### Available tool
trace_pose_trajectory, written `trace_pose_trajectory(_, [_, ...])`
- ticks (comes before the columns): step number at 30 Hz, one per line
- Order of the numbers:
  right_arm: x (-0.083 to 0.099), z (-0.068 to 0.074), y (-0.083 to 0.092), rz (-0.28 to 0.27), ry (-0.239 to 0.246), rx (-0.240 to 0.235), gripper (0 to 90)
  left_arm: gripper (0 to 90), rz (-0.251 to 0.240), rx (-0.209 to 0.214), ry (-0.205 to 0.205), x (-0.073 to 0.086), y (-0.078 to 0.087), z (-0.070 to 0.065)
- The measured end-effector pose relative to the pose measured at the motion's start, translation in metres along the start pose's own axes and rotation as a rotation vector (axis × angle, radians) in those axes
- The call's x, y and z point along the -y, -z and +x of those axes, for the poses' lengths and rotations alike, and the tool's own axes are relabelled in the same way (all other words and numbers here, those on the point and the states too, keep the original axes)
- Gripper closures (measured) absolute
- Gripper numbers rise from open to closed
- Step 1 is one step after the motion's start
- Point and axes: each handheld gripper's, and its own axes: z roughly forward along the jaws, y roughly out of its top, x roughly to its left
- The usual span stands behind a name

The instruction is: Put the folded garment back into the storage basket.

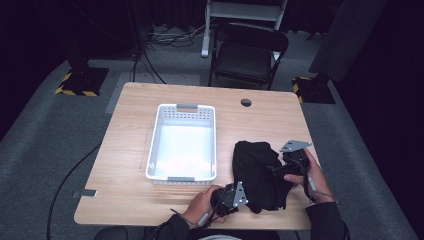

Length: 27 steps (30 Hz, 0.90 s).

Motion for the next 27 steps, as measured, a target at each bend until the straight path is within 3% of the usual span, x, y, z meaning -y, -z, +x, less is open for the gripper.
trace_pose_trajectory(15, [0.01,-0.007,-0.023,0.053,-0.088,-0.064,0.5,77.1,-0.002,-0.001,0.0,0.0,0.0,0.0])
trace_pose_trajectory(20, [0.015,-0.009,-0.028,0.068,-0.129,-0.092,0.5,77.0,-0.004,-0.006,0.0,0.0,0.0,-0.001])
trace_pose_trajectory(27, [0.018,-0.011,-0.03,0.072,-0.151,-0.111,0.5,77.0,-0.008,-0.01,0.0,0.001,0.0,-0.002])
